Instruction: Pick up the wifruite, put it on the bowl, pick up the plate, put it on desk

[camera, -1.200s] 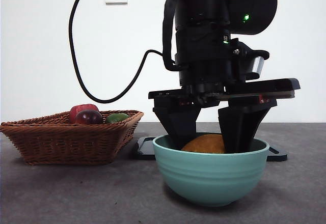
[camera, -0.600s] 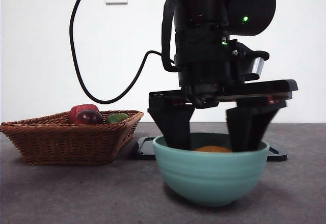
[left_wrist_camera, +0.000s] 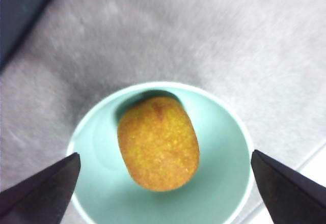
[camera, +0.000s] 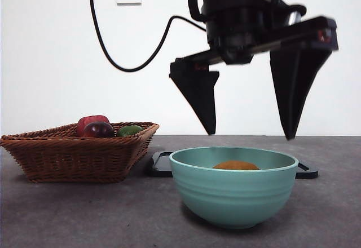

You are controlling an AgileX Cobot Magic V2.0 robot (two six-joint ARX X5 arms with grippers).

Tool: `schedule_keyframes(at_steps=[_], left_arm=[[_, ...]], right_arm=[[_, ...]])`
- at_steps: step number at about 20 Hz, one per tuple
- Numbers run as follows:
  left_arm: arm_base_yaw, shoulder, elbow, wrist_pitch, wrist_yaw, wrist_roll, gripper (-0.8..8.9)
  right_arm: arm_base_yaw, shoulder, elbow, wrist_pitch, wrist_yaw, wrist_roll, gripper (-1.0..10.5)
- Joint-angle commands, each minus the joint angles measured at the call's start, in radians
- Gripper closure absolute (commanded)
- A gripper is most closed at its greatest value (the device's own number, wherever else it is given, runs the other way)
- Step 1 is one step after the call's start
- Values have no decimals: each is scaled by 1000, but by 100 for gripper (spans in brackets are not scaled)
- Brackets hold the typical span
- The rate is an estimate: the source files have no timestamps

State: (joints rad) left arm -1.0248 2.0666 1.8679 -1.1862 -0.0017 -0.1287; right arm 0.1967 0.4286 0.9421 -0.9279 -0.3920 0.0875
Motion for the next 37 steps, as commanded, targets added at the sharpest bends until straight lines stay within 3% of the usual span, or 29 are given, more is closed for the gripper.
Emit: schedule_keyframes(at_steps=[1,17,22,27,32,37], left_arm=[[-8,-53,35,-12,-3,15,209],[0,-669,10,-162,-3,87,215],[0,-887,-193,-69,-17,42,216],[0,-1130,-483,51,-144,-31,215],[0,-1362,-763,171,-154,-81,215],[0,-1490,-853,169,-134,-127,216]], right_arm=[[5,3,20,7,0,13,295],[5,3,20,15,-1,29,295],[5,3,20,32,-1,29,295],[5,3,20,31,-4,34,295],[5,3,20,35,-3,37,295],[5,3,20,29,-27,56,295]])
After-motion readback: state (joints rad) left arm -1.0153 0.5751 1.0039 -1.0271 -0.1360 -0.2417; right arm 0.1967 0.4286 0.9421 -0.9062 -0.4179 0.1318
